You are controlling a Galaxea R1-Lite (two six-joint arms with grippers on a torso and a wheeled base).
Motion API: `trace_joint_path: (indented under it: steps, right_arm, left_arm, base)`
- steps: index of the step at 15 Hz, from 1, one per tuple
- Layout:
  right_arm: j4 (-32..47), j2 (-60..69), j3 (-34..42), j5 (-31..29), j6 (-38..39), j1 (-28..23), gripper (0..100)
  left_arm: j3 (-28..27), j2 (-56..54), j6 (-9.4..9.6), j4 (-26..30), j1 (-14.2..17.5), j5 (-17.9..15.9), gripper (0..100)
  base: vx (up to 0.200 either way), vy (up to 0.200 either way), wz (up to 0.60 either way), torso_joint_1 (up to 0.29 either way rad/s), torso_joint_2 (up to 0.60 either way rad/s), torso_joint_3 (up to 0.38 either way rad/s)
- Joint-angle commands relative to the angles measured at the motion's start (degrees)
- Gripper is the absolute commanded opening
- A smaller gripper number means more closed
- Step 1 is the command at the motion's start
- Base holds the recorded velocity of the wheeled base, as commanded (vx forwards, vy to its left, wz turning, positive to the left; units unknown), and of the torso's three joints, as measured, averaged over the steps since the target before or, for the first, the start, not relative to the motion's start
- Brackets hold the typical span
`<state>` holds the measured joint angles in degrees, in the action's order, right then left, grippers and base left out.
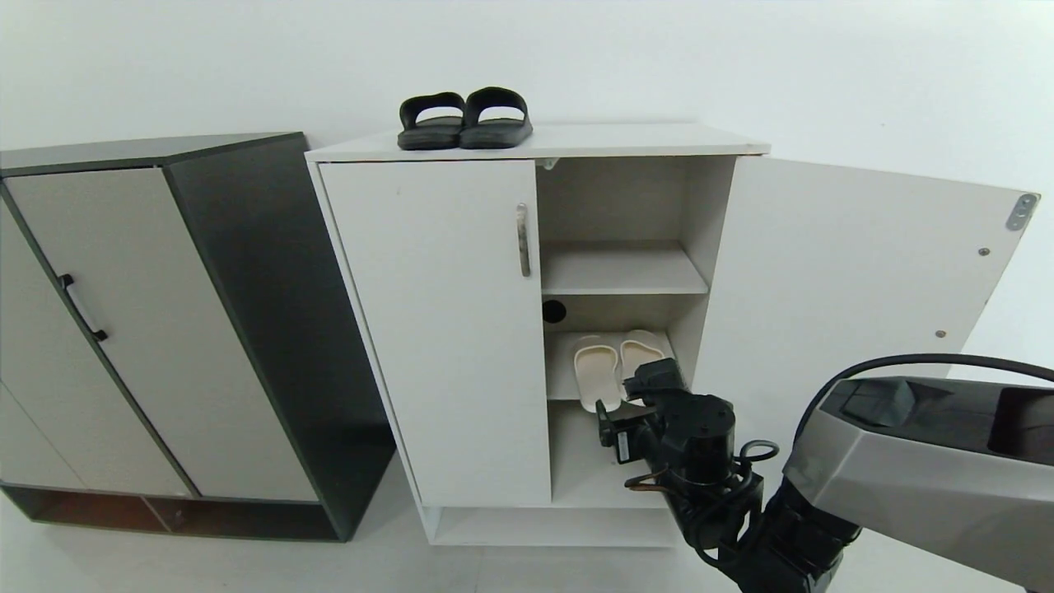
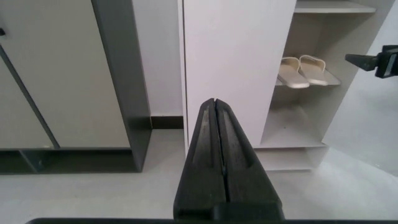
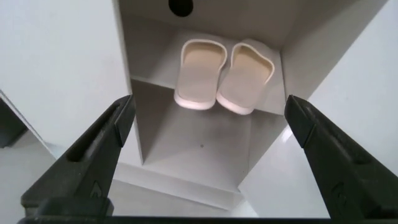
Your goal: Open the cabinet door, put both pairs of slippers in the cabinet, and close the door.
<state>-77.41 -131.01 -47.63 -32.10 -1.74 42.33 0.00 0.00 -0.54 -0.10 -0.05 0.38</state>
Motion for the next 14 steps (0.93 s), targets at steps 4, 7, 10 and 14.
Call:
trace_joint_path:
  steps: [4, 7, 10, 14]
  right_arm:
    - [0.1, 0.8, 0.4, 0.0, 0.0, -0.1, 100]
    - [-0.1, 0.1, 0.4, -0.1, 0.0, -0.1, 100]
    - [-0.1, 0.1, 0.4, -0.1, 0.0, -0.1, 100]
    - [-0.9, 0.4, 1.3, -0.1, -0.1, 0.2, 100]
  left_arm:
    - [0.0, 0.1, 0.01, 0.0, 0.0, 0.0, 0]
    - [0.0, 0.1, 0.10, 0.0, 0.0, 0.0, 0]
    - [0.0, 0.1, 0.18, -0.1, 0.0, 0.0, 0]
    - [0.0, 0.1, 0.18, 0.0, 0.0, 0.0, 0]
  base:
    - [0.000, 0.000, 0.00, 0.000, 0.00, 0.000]
    - [0.000, 0.133, 0.00, 0.003, 0.00, -0.002]
    - [0.000, 0.200, 0.00, 0.007, 0.00, 0.006]
    - [0.000, 0.200, 0.00, 0.002, 0.00, 0.004]
